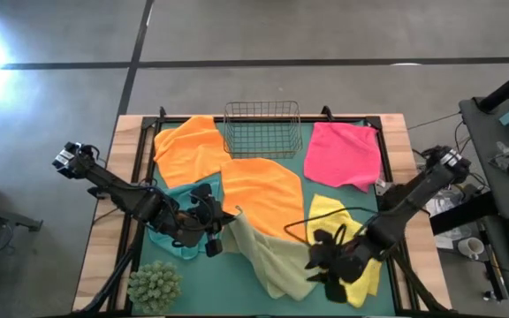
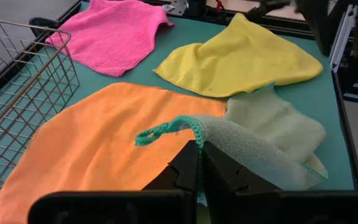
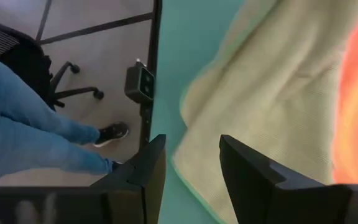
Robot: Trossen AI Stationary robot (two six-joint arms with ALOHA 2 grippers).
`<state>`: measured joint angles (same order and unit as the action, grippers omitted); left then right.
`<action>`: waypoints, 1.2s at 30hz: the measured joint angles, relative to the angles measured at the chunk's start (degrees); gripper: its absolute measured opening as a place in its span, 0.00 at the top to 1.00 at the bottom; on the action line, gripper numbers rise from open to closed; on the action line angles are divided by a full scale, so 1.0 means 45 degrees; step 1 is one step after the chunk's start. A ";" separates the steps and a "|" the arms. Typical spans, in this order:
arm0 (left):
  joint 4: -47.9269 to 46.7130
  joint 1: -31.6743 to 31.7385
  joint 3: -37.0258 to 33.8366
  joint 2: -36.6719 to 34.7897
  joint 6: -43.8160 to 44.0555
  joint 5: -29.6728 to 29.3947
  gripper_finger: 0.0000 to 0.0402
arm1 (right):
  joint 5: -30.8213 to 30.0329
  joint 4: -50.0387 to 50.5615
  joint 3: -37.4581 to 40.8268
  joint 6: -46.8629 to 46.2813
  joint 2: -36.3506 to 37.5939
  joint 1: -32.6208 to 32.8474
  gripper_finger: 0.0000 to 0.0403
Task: Fold microfiber towels
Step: Fold the light green microfiber cloth
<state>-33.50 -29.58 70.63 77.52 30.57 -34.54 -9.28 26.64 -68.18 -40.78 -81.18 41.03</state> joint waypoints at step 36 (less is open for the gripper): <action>0.0000 -0.0019 0.0267 -0.0160 -0.1010 0.0418 1.00 | -0.2846 -0.1609 -0.4177 -0.2440 -0.7574 -0.0004 0.67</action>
<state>-33.50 -29.67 71.83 76.79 26.02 -32.67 -22.08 19.40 -86.98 -51.76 -115.26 41.01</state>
